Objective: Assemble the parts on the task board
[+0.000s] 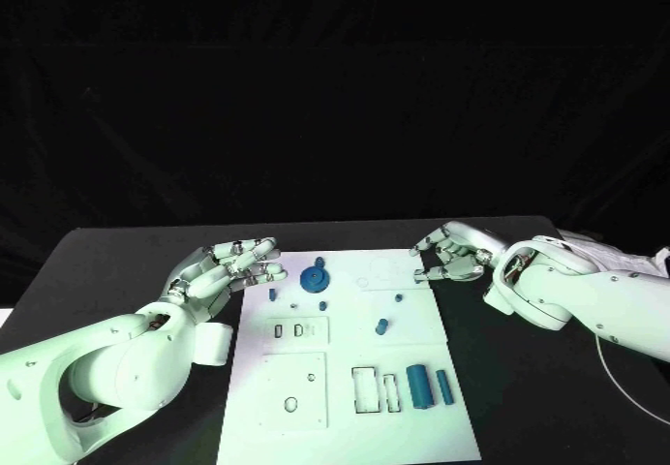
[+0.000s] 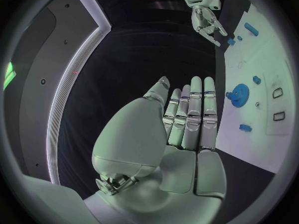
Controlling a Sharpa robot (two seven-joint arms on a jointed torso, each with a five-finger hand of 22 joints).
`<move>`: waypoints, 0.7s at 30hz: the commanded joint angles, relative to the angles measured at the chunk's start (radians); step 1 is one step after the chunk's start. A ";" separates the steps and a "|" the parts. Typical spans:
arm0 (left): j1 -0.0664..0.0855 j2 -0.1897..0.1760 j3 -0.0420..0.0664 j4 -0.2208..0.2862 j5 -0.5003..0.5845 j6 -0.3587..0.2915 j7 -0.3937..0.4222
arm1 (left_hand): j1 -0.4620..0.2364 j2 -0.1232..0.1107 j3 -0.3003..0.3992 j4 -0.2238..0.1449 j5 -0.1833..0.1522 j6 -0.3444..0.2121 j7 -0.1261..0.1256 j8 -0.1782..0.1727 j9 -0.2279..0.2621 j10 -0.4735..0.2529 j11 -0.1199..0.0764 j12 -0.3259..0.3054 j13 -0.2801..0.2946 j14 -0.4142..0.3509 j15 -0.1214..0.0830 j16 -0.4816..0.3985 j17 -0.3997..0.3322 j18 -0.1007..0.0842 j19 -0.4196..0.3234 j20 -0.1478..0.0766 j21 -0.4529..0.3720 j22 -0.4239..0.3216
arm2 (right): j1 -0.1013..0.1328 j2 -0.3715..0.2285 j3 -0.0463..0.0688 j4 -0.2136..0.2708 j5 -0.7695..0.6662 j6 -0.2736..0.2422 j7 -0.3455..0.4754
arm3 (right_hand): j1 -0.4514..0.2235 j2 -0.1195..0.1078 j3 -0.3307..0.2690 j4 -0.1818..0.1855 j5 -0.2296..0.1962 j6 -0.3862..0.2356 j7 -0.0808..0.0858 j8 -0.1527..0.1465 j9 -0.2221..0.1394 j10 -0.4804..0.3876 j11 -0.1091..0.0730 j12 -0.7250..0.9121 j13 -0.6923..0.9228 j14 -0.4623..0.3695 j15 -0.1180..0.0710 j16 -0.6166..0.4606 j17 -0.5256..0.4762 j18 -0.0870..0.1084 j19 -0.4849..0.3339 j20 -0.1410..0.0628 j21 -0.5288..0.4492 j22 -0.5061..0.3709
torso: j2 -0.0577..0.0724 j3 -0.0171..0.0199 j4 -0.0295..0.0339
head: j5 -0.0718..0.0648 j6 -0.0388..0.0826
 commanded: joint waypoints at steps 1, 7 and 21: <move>0.000 0.005 0.000 -0.002 -0.004 0.031 0.000 | 0.004 0.003 0.005 0.001 0.000 0.002 0.001 -0.006 0.000 0.005 0.002 -0.006 -0.001 -0.006 0.002 -0.006 0.001 0.011 -0.003 0.000 -0.003 -0.002 | -0.003 0.003 -0.001 -0.022 0.000 0.030 0.035 | -0.004 -0.010 -0.007 -0.003 -0.005 -0.005 0.000 -0.006 -0.001 -0.005 -0.002 -0.007 0.047 0.098 -0.005 0.005 0.226 -0.020 0.005 0.002 0.003 -0.001 | 0.003 0.0077 -0.0033 | 0.000 0.001; -0.001 0.007 0.000 -0.009 -0.004 0.032 -0.002 | 0.004 0.003 0.005 0.001 0.000 0.002 0.001 -0.006 0.000 0.005 0.002 -0.006 -0.001 -0.006 0.002 -0.006 0.001 0.011 -0.003 0.000 -0.003 -0.002 | -0.013 0.009 -0.001 -0.052 -0.010 0.039 0.033 | -0.005 -0.012 -0.010 -0.005 -0.006 -0.009 0.000 -0.007 -0.002 -0.009 -0.001 -0.013 0.043 0.098 -0.004 0.005 0.225 -0.020 0.005 0.002 0.002 -0.002 | 0.002 0.0069 -0.0020 | 0.008 -0.004; -0.001 0.012 0.000 -0.018 -0.004 0.032 -0.004 | 0.004 0.003 0.005 0.001 0.000 0.002 0.001 -0.006 0.000 0.005 0.002 -0.006 -0.001 -0.006 0.002 -0.006 0.001 0.011 -0.003 0.000 -0.003 -0.002 | -0.022 0.041 -0.001 -0.093 -0.013 0.053 0.023 | -0.002 -0.004 -0.009 -0.008 -0.004 -0.008 0.000 -0.004 -0.001 -0.009 -0.001 -0.014 0.043 0.098 -0.004 0.005 0.225 -0.020 0.004 0.002 0.002 -0.002 | 0.000 0.0033 0.0007 | 0.004 -0.011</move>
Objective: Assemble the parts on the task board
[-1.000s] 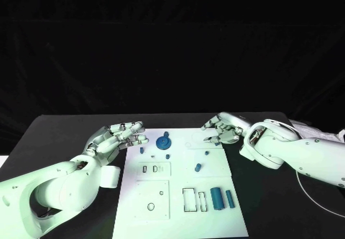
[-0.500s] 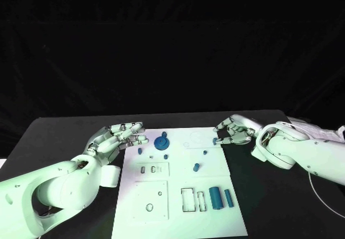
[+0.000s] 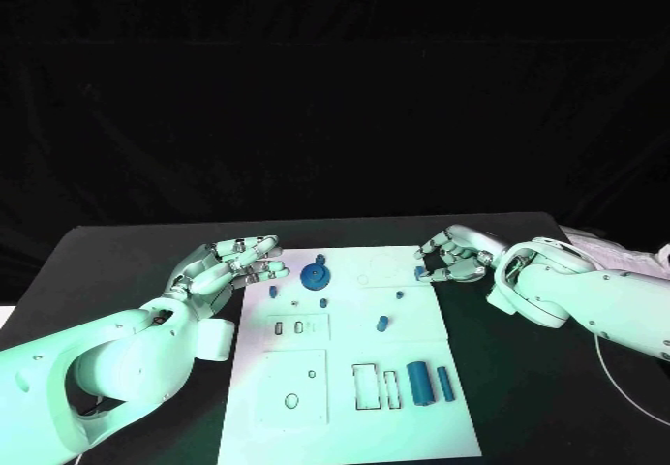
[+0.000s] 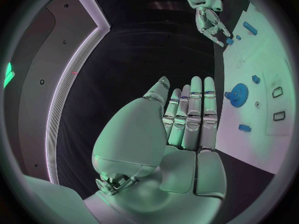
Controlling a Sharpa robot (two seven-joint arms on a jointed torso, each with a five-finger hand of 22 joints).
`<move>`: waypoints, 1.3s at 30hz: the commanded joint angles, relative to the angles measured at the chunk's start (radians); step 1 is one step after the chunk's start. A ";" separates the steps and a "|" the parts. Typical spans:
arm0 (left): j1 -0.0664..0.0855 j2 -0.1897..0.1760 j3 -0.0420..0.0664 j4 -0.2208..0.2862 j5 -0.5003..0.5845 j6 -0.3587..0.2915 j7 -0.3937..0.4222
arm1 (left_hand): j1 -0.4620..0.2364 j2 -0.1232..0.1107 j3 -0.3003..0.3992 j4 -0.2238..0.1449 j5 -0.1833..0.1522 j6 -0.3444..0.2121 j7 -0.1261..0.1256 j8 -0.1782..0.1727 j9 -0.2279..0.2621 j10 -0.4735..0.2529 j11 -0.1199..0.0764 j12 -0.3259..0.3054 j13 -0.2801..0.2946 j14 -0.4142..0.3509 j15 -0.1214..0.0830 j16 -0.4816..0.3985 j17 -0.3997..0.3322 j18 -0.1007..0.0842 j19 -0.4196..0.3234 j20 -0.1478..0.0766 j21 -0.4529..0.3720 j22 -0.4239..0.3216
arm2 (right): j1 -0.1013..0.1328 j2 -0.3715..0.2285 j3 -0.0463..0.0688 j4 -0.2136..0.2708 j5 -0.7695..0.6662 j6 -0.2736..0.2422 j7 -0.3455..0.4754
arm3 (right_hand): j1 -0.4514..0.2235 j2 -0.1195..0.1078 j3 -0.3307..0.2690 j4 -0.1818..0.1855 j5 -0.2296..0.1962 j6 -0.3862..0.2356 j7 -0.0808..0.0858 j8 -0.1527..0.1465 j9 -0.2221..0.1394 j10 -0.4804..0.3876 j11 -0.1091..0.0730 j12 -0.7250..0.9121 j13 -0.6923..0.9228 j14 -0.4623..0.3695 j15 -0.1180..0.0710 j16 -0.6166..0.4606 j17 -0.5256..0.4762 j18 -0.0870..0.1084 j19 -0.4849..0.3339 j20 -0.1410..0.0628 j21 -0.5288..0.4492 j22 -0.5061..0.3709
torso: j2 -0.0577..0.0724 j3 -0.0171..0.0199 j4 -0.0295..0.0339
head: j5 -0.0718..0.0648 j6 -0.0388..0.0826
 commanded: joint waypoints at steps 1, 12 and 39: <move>0.000 0.002 0.001 -0.001 -0.003 0.022 0.002 | 0.004 0.003 0.005 0.001 0.000 0.002 0.001 -0.006 0.000 0.005 0.002 -0.006 -0.001 -0.005 0.002 -0.006 0.001 0.011 -0.003 0.000 -0.003 -0.002 | -0.002 0.004 0.000 -0.004 -0.011 0.025 0.006 | 0.003 0.001 -0.003 -0.002 -0.002 -0.004 -0.003 -0.004 0.000 -0.005 0.002 -0.002 0.044 0.098 -0.004 0.005 0.225 -0.020 0.004 0.002 0.002 0.000 | 0.000 -0.0016 0.0015 | -0.002 -0.002; 0.000 0.002 0.001 -0.001 -0.003 0.021 0.001 | 0.002 0.003 0.006 0.002 -0.001 0.002 0.002 -0.007 0.000 0.004 0.003 -0.008 -0.002 -0.006 0.002 -0.007 0.002 0.011 -0.004 0.000 -0.003 -0.002 | -0.003 0.012 0.000 -0.015 -0.015 0.040 0.002 | 0.007 0.021 0.003 -0.011 -0.003 0.032 -0.009 0.010 0.006 0.003 -0.004 0.009 0.053 0.098 -0.008 0.006 0.227 -0.020 0.006 0.000 0.003 0.003 | -0.001 -0.0012 -0.0006 | 0.000 -0.005; 0.000 0.002 0.001 -0.002 -0.003 0.021 0.000 | 0.002 0.003 0.006 0.002 -0.001 0.002 0.002 -0.007 0.000 0.004 0.003 -0.008 -0.002 -0.006 0.002 -0.007 0.002 0.011 -0.004 0.000 -0.003 -0.002 | -0.013 0.034 0.000 -0.046 -0.022 0.061 -0.001 | 0.010 0.057 0.034 -0.026 -0.022 0.084 -0.022 0.018 0.008 0.014 -0.015 0.023 0.066 0.099 -0.018 0.008 0.233 -0.022 0.010 -0.009 0.006 0.010 | -0.002 -0.0014 -0.0005 | 0.003 -0.013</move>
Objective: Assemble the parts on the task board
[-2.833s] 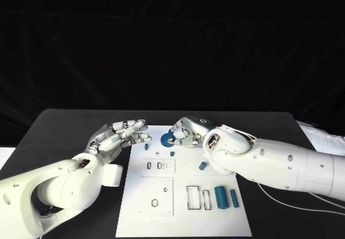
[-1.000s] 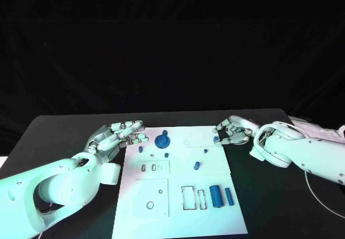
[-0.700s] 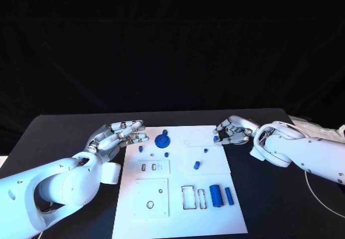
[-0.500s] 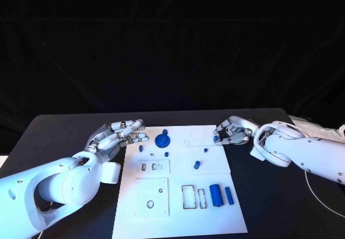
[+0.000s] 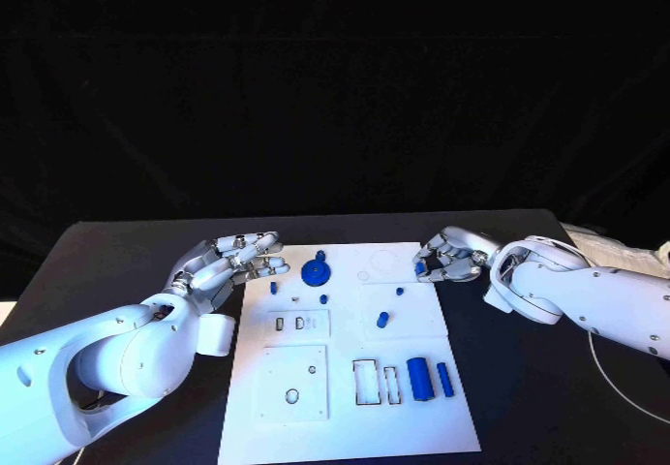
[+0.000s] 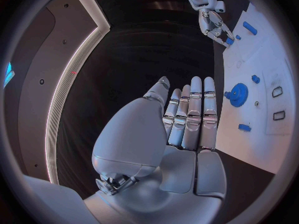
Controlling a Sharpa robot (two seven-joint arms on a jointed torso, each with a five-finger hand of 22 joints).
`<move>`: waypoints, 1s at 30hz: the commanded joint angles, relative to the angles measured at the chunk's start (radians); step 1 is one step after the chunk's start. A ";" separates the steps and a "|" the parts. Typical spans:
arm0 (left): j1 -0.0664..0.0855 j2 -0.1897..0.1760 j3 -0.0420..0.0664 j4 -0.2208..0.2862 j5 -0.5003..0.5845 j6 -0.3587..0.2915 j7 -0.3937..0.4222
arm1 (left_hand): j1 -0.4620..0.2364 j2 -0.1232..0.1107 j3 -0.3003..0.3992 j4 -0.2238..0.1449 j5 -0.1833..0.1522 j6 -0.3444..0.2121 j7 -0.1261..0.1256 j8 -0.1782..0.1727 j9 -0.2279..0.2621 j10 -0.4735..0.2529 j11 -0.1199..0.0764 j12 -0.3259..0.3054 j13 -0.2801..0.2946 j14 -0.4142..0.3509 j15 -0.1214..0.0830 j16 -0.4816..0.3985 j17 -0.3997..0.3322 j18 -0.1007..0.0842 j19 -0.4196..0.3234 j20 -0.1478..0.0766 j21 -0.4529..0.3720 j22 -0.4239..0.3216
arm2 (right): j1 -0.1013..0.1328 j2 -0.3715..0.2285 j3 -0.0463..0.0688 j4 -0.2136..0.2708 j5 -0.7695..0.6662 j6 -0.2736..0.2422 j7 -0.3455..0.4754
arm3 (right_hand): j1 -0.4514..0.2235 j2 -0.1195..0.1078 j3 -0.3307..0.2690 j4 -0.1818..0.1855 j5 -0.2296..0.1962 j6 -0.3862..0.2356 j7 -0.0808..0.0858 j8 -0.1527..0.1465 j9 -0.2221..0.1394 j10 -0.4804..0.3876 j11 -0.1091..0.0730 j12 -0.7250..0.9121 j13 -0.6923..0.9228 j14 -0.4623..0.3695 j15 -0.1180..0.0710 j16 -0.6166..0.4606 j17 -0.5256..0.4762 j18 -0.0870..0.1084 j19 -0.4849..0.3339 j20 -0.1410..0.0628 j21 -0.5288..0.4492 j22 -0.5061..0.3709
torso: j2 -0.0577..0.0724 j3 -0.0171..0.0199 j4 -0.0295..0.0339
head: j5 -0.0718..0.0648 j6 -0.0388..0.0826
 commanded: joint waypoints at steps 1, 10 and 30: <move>0.000 0.002 0.001 0.001 -0.003 0.020 0.004 | 0.002 0.003 0.006 0.002 -0.001 0.002 0.002 -0.004 0.000 0.004 0.003 -0.003 -0.002 -0.006 0.003 -0.003 0.001 0.011 -0.004 0.000 -0.003 -0.001 | -0.002 0.002 -0.001 -0.004 -0.013 0.019 0.001 | -0.001 0.019 0.011 0.000 -0.008 0.016 -0.003 0.008 0.002 0.006 -0.007 0.005 0.065 0.096 -0.008 0.004 0.232 -0.006 0.003 -0.003 0.007 0.002 | -0.001 0.0000 0.0008 | 0.001 -0.002; 0.000 0.002 0.001 0.000 -0.003 0.020 0.004 | 0.002 0.003 0.006 0.002 -0.001 0.002 0.002 -0.004 0.000 0.004 0.003 -0.003 -0.002 -0.006 0.003 -0.003 0.001 0.011 -0.004 0.000 -0.003 -0.001 | -0.003 0.005 -0.001 -0.013 -0.013 0.015 -0.002 | -0.002 0.049 0.044 -0.005 -0.039 0.045 -0.014 0.014 0.003 0.010 -0.016 0.010 0.071 0.096 -0.016 0.005 0.234 -0.007 0.005 -0.009 0.008 0.004 | -0.001 0.0001 0.0000 | 0.000 -0.004; 0.000 0.002 0.001 -0.003 -0.003 0.020 0.002 | 0.002 0.003 0.006 0.002 -0.001 0.002 0.002 -0.004 0.000 0.004 0.003 -0.003 -0.002 -0.006 0.003 -0.003 0.001 0.011 -0.004 0.000 -0.003 -0.001 | 0.002 -0.002 0.000 0.040 0.059 -0.092 -0.019 | -0.060 0.066 0.069 0.005 -0.040 0.094 -0.036 0.029 0.007 0.026 -0.034 0.028 0.087 0.097 -0.031 0.005 0.235 -0.011 0.018 -0.024 0.018 0.028 | -0.001 -0.0004 0.0009 | -0.005 -0.007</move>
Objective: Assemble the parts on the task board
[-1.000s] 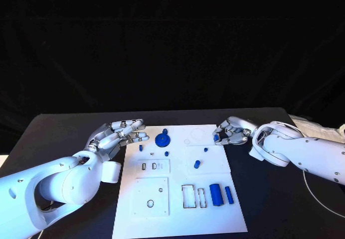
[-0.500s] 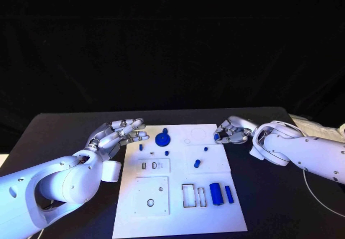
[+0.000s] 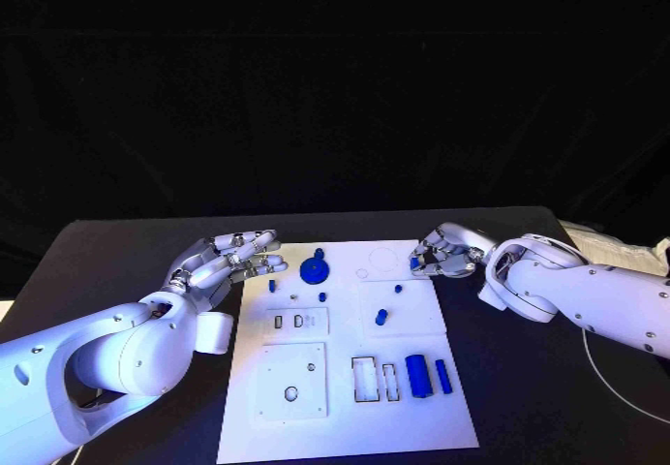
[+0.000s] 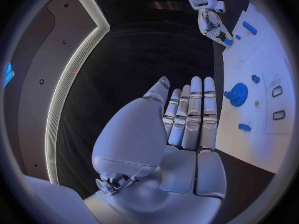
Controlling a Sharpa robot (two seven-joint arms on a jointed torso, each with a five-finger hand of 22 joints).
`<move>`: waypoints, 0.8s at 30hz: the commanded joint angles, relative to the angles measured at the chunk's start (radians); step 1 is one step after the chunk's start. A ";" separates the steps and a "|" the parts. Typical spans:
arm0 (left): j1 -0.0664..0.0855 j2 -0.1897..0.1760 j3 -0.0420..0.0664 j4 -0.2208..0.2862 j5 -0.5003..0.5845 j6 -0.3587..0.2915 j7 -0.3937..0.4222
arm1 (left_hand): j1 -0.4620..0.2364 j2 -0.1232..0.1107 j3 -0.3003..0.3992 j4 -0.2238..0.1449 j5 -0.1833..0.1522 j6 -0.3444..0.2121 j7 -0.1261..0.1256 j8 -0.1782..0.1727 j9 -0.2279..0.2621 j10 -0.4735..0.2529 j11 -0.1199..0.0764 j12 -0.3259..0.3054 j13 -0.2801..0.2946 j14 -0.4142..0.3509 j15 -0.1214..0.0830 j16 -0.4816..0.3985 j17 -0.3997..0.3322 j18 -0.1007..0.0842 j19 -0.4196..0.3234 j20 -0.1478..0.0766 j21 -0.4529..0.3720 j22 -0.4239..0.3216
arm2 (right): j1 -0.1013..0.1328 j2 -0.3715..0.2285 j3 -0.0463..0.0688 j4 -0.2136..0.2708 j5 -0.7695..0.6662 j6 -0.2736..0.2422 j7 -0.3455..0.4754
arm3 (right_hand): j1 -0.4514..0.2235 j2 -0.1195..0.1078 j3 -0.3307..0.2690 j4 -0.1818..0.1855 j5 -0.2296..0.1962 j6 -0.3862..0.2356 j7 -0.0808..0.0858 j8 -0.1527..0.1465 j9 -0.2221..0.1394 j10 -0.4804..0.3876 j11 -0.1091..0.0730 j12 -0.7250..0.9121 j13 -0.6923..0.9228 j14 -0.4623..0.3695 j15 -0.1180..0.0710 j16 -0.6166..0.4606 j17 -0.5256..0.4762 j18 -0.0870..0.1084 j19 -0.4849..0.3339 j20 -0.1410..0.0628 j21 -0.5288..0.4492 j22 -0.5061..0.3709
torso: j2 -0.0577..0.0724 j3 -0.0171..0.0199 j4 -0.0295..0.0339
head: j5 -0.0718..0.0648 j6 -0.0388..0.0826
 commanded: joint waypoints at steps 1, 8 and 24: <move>0.000 0.002 0.001 -0.001 -0.003 0.019 0.004 | 0.002 0.003 0.006 0.002 -0.001 0.002 0.002 -0.004 0.000 0.004 0.003 -0.003 -0.002 -0.006 0.003 -0.004 0.001 0.011 -0.004 0.000 -0.003 -0.001 | 0.005 -0.005 0.001 0.034 0.047 -0.069 -0.024 | -0.036 0.000 -0.003 0.014 0.025 0.026 -0.019 0.006 0.004 0.010 -0.019 0.001 0.065 0.099 -0.008 0.005 0.235 -0.012 0.001 -0.007 0.003 0.028 | -0.001 -0.0004 0.0003 | 0.001 0.001; 0.000 0.006 0.001 -0.017 -0.003 0.019 0.004 | 0.002 0.003 0.006 0.002 -0.001 0.002 0.002 -0.004 0.000 0.004 0.003 -0.003 -0.002 -0.006 0.003 -0.004 0.001 0.011 -0.004 0.000 -0.003 -0.001 | 0.035 0.000 0.001 0.160 0.023 -0.087 -0.135 | -0.061 0.006 -0.001 0.027 0.034 0.028 -0.020 0.006 0.004 -0.003 -0.020 -0.027 0.047 0.095 -0.011 -0.004 0.216 -0.011 0.001 -0.010 0.002 0.026 | -0.007 -0.0028 -0.0001 | 0.006 -0.003; 0.000 0.013 0.000 -0.058 0.002 0.020 0.008 | 0.002 0.003 0.008 0.001 0.000 0.002 0.002 -0.005 0.000 0.004 0.003 -0.004 -0.002 -0.005 0.003 -0.005 0.003 0.011 -0.004 0.000 -0.003 -0.002 | -0.005 0.180 -0.003 0.253 -0.302 -0.079 -0.298 | -0.051 0.009 0.022 0.010 0.046 0.031 -0.025 0.008 0.004 -0.011 -0.026 -0.043 0.038 0.094 -0.016 -0.006 0.212 -0.011 0.001 -0.015 0.001 0.024 | -0.031 -0.0197 0.0199 | 0.061 -0.047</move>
